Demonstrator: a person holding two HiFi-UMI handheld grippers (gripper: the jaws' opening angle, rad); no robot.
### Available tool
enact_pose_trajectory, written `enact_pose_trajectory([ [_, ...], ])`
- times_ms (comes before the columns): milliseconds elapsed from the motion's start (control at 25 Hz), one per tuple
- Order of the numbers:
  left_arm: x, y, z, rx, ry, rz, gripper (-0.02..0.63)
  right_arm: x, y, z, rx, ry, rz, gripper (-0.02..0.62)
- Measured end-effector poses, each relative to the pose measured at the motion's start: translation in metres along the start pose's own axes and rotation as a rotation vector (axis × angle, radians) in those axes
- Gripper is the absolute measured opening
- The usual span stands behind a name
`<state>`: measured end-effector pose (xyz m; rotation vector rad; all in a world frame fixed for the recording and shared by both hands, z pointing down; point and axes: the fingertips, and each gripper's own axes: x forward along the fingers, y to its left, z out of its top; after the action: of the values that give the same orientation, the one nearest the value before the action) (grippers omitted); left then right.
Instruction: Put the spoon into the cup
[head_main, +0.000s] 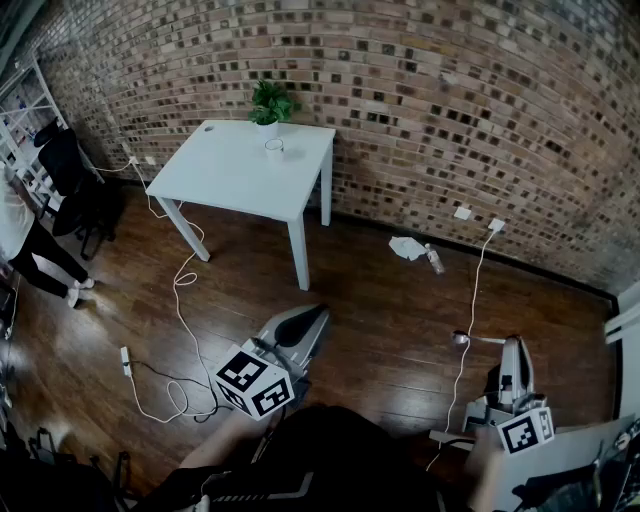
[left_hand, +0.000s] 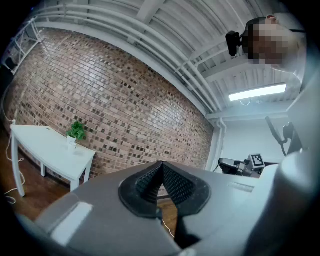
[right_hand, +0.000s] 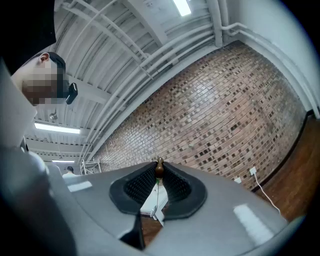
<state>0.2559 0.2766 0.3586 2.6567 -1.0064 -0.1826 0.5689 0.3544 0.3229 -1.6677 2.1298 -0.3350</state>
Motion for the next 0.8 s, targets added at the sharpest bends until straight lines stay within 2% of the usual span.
enact_pose_trajectory([
  [400,-0.006,0.060,0.005,-0.011,0.014,0.002,-0.008,0.046,0.027,-0.033,0.000,0.020,-0.004,0.048],
  [560,0.004,0.074,0.007,-0.023,0.002,0.030,-0.008,0.071,0.028,-0.035,-0.009,0.050,0.040,0.048],
  [800,0.034,0.084,0.018,-0.003,-0.010,0.071,-0.008,0.113,0.005,-0.034,0.017,0.059,0.103,0.048],
])
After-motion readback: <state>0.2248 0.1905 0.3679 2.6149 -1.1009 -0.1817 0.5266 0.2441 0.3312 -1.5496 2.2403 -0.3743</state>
